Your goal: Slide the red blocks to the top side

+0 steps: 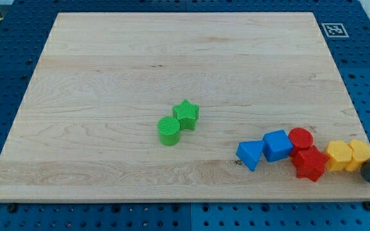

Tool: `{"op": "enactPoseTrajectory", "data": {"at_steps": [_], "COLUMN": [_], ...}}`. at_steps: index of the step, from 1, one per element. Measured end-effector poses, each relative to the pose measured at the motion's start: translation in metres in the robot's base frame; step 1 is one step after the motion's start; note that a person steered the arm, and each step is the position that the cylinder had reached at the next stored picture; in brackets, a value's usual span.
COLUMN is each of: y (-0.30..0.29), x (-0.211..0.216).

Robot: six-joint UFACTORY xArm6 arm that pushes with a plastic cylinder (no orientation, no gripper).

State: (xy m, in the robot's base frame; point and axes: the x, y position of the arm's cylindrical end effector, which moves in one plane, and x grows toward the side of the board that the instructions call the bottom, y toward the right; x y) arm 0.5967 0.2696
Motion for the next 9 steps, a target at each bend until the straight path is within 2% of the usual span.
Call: {"op": "enactPoseTrajectory", "data": {"at_steps": [3,9], "y": [-0.009,-0.079], "x": [0.022,0.021]}}
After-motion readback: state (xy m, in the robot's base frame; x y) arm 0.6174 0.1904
